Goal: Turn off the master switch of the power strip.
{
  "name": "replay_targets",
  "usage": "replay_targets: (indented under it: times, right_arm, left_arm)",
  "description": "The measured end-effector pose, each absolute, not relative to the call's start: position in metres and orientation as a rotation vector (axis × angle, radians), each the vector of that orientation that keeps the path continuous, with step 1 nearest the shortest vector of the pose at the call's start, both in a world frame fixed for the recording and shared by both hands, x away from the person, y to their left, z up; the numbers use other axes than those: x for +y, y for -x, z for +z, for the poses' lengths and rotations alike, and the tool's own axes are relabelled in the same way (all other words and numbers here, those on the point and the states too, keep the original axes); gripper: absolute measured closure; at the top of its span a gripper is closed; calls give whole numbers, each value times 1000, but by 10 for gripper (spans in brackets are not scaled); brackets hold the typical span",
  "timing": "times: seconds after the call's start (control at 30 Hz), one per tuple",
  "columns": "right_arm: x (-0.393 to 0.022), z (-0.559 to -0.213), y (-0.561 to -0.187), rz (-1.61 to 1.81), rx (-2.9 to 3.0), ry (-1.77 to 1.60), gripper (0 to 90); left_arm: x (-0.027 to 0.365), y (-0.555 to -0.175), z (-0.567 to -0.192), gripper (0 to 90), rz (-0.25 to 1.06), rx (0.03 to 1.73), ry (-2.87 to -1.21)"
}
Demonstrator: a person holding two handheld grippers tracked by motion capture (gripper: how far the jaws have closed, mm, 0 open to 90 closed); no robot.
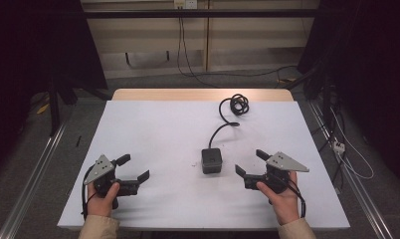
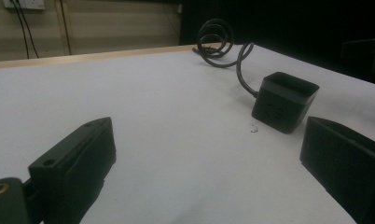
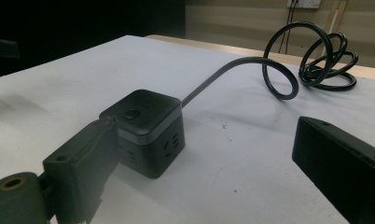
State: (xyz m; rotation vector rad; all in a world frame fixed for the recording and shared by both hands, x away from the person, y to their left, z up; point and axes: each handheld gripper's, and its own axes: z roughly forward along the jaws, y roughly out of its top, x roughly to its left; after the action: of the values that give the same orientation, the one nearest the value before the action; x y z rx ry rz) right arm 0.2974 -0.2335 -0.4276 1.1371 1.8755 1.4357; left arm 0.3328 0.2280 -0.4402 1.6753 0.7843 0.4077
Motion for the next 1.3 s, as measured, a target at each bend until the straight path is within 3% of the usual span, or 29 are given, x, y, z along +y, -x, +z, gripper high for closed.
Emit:
replay_targets:
  times: [1.3]
  right_arm:
    - [-219,-422,-312,1472,1917,-1115,103]
  left_arm:
    - [230,-330,-441,31,417,783,-1680]
